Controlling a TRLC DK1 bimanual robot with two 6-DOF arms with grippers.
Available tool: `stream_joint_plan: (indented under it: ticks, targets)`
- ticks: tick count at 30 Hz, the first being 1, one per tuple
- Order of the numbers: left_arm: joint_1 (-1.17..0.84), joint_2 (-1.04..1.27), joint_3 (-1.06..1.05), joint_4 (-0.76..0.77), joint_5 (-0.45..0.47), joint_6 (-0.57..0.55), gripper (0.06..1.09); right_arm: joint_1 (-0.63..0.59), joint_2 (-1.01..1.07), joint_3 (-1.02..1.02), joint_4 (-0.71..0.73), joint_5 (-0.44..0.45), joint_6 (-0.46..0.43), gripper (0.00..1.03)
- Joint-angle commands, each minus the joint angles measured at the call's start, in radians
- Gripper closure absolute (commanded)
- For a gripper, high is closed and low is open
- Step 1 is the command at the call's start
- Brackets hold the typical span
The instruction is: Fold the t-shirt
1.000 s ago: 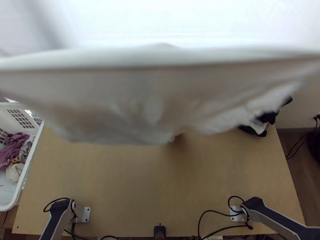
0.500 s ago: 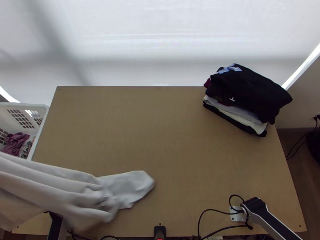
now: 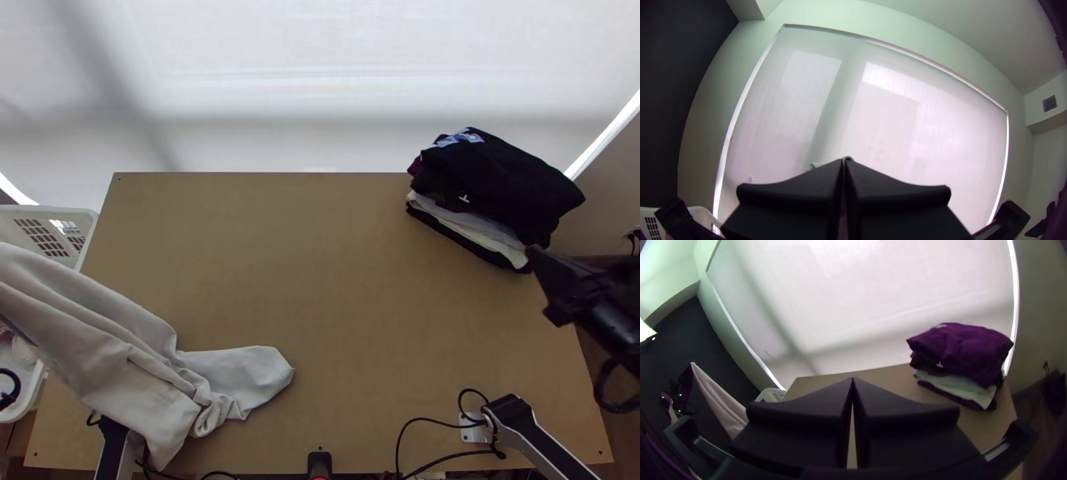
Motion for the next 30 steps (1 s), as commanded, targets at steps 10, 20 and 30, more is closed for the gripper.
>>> stream_joint_plan:
  ticks: [10, 20, 30]
  targets:
    - [-0.075, 0.173, -0.386, 0.245, 0.001, 0.059, 1.05, 0.091, 0.108, -0.209, -0.087, -0.013, 0.169, 0.71]
    - [-0.184, 0.512, -0.448, 0.496, -0.097, 0.059, 1.05, 0.208, 0.346, -0.261, -0.088, 0.007, 0.192, 0.38]
    - [-0.208, 0.857, -0.329, 0.621, -0.140, 0.052, 1.05, 0.363, 0.817, -0.008, -0.133, 0.007, 0.017, 0.34]
